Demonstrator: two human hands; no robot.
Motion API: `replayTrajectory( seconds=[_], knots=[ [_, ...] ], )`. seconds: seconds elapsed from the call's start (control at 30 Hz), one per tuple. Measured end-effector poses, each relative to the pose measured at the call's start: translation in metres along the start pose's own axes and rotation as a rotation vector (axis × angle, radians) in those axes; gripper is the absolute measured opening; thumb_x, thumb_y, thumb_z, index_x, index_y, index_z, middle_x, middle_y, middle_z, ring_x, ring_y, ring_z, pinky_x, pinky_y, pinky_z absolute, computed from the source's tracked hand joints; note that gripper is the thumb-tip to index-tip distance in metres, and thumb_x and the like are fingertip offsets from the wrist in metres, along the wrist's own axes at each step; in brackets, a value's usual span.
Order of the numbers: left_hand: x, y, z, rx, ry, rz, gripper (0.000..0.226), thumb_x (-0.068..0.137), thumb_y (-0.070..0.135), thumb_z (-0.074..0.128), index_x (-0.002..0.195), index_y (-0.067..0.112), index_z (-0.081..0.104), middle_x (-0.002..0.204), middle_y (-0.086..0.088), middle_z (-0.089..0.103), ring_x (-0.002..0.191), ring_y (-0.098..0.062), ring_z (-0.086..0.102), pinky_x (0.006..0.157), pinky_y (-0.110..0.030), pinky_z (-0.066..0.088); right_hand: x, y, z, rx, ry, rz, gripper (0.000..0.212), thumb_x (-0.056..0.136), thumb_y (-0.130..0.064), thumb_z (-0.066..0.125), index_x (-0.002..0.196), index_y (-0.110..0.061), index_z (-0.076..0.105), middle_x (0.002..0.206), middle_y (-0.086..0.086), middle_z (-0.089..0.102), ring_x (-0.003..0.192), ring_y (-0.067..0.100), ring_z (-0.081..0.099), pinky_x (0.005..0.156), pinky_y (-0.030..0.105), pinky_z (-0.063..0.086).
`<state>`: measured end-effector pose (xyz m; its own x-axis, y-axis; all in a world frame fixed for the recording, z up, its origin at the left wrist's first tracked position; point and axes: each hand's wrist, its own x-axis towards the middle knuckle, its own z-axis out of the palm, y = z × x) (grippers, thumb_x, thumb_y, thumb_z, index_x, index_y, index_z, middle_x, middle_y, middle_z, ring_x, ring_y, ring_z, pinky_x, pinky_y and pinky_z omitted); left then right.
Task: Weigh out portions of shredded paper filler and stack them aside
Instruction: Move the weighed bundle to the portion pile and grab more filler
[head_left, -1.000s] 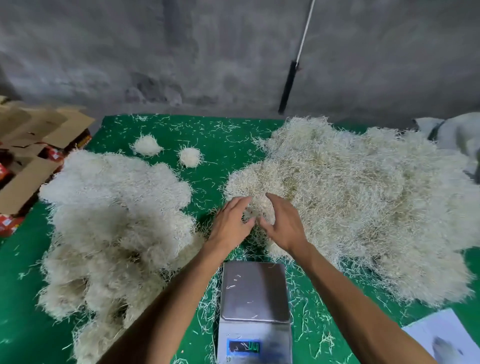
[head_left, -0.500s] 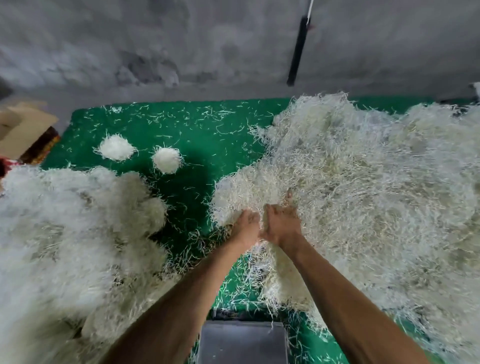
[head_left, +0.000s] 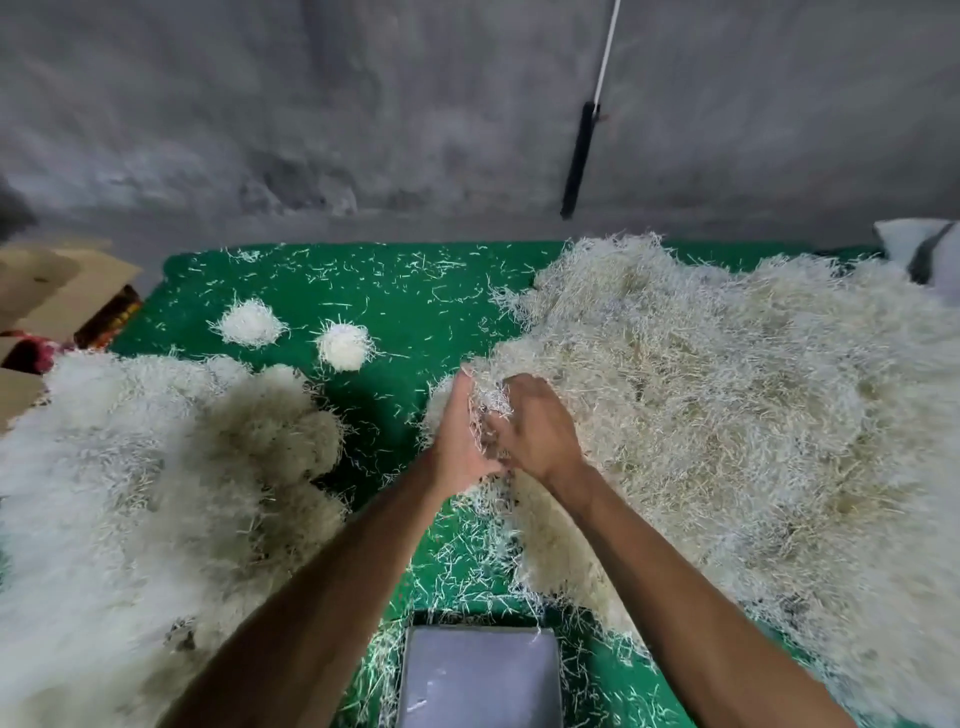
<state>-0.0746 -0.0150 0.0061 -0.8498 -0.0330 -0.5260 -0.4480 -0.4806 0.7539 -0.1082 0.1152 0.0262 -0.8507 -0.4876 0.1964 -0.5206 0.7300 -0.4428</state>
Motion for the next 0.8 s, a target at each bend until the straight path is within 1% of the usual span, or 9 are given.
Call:
replayTrajectory(
  seconds=[0.1, 0.2, 0.37, 0.43, 0.5, 0.57, 0.6, 0.73, 0.8],
  knots=[
    [-0.047, 0.051, 0.017, 0.2, -0.009, 0.133, 0.068, 0.097, 0.048, 0.056, 0.155, 0.02, 0.035, 0.148, 0.003, 0.049, 0.131, -0.013, 0.054, 0.108, -0.038, 0.048, -0.005, -0.045, -0.046, 0.11, 0.068, -0.066, 0.047, 0.101, -0.042, 0.058, 0.131, -0.005, 0.057, 0.123, 0.008, 0.059, 0.118, 0.024, 0.055, 0.101, 0.032, 0.047],
    [-0.084, 0.104, 0.039, 0.171, 0.156, 0.21, 0.048, 0.096, 0.034, 0.065, 0.141, 0.022, 0.052, 0.139, -0.01, 0.052, 0.114, -0.025, 0.057, 0.096, -0.043, 0.054, -0.02, -0.075, -0.08, 0.315, 0.186, -0.129, 0.056, 0.096, -0.056, 0.059, 0.134, -0.015, 0.054, 0.126, -0.004, 0.056, 0.111, 0.01, 0.054, 0.094, 0.031, 0.051],
    [-0.149, 0.174, 0.06, 0.386, 0.183, 0.375, 0.088, 0.083, 0.039, 0.08, 0.153, 0.017, 0.032, 0.154, -0.005, 0.042, 0.139, -0.029, 0.043, 0.117, -0.05, 0.033, -0.048, -0.08, -0.109, 0.444, 0.233, 0.047, 0.1, 0.081, -0.072, 0.071, 0.157, -0.03, 0.022, 0.159, -0.006, 0.038, 0.133, 0.015, 0.051, 0.105, 0.044, 0.05],
    [-0.172, 0.191, 0.071, 0.502, 0.082, 0.382, 0.108, 0.072, 0.046, 0.088, 0.155, 0.017, 0.027, 0.156, -0.003, 0.038, 0.142, -0.026, 0.038, 0.116, -0.045, 0.03, -0.05, -0.086, -0.12, 0.486, 0.179, 0.041, 0.111, 0.078, -0.072, 0.075, 0.16, -0.034, 0.011, 0.165, -0.005, 0.032, 0.138, 0.019, 0.051, 0.107, 0.049, 0.049],
    [-0.193, 0.201, 0.084, 0.584, 0.023, 0.37, 0.105, 0.07, 0.051, 0.088, 0.152, 0.015, 0.033, 0.15, -0.001, 0.047, 0.137, -0.016, 0.047, 0.108, -0.035, 0.039, -0.045, -0.098, -0.133, 0.536, 0.152, 0.014, 0.113, 0.076, -0.066, 0.079, 0.16, -0.035, 0.009, 0.165, -0.001, 0.032, 0.143, 0.019, 0.045, 0.112, 0.049, 0.045],
    [-0.212, 0.209, 0.097, 0.57, -0.031, 0.406, 0.068, 0.079, 0.045, 0.083, 0.132, 0.014, 0.053, 0.115, 0.004, 0.071, 0.096, 0.0, 0.071, 0.076, -0.016, 0.052, -0.035, -0.11, -0.147, 0.538, 0.138, 0.03, 0.105, 0.082, -0.057, 0.08, 0.16, -0.026, 0.017, 0.161, 0.001, 0.04, 0.141, 0.02, 0.046, 0.114, 0.045, 0.042],
    [-0.22, 0.213, 0.103, 0.535, -0.065, 0.431, 0.052, 0.085, 0.039, 0.08, 0.125, 0.013, 0.06, 0.101, 0.002, 0.075, 0.081, -0.005, 0.073, 0.068, -0.017, 0.054, -0.03, -0.114, -0.154, 0.524, 0.124, 0.053, 0.095, 0.086, -0.05, 0.079, 0.159, -0.021, 0.025, 0.156, 0.004, 0.047, 0.133, 0.022, 0.055, 0.111, 0.044, 0.046],
    [-0.248, 0.238, 0.111, 0.392, -0.104, 0.531, 0.048, 0.091, 0.029, 0.073, 0.133, 0.006, 0.061, 0.116, -0.017, 0.07, 0.098, -0.029, 0.068, 0.084, -0.038, 0.055, -0.018, -0.109, -0.171, 0.542, 0.018, 0.141, 0.041, 0.096, -0.039, 0.07, 0.123, -0.007, 0.063, 0.11, 0.013, 0.07, 0.084, 0.023, 0.067, 0.089, 0.051, 0.06],
    [-0.256, 0.251, 0.111, 0.344, -0.086, 0.563, 0.049, 0.09, 0.029, 0.075, 0.132, 0.009, 0.061, 0.118, -0.013, 0.071, 0.099, -0.027, 0.07, 0.08, -0.036, 0.057, -0.018, -0.107, -0.176, 0.497, 0.008, 0.122, 0.024, 0.096, -0.044, 0.069, 0.088, -0.023, 0.061, 0.083, -0.001, 0.061, 0.069, 0.015, 0.057, 0.071, 0.035, 0.056]
  ],
)
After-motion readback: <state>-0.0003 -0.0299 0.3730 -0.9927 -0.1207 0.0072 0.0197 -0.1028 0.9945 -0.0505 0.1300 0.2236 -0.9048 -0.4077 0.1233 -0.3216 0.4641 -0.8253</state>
